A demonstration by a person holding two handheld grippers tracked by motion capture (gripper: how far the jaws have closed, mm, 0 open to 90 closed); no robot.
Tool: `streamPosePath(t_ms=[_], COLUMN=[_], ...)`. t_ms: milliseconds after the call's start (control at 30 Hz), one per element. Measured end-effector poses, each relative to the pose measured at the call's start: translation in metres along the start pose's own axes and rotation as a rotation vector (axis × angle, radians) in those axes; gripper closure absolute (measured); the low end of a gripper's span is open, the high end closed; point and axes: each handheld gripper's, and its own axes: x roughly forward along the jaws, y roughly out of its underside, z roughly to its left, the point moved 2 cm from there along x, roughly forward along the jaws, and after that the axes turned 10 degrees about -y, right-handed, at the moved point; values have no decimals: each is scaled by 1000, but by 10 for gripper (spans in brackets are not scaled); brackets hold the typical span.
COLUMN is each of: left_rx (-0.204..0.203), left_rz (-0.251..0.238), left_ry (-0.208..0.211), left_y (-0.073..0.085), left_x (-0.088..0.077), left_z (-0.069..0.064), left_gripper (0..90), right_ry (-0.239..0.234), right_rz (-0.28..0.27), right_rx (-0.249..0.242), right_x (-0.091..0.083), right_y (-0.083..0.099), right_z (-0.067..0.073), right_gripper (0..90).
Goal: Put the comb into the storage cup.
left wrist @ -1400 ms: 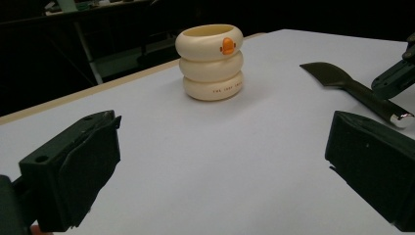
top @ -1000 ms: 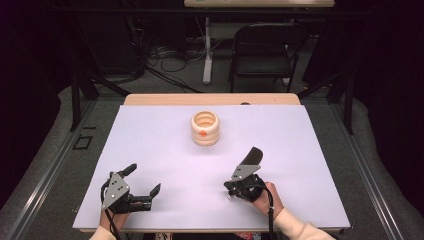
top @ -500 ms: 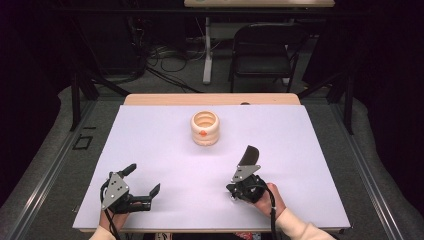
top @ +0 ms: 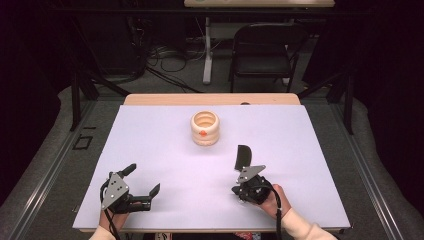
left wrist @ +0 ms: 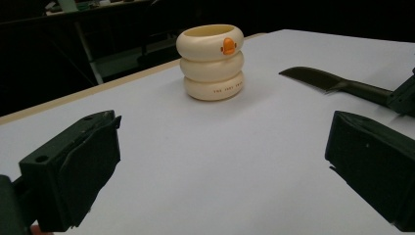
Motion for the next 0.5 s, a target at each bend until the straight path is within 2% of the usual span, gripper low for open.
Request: streamPosePath(t_ms=[500], left_rx=[-2], left_rz=[0], left_ry=[-3], left_y=[0], left_x=[0], left_z=[0], left_gripper=[0], right_ry=[12], right_rz=[36], right_rx=[14], right_x=[-5], right_y=[6], right_z=[0], right_gripper=[900])
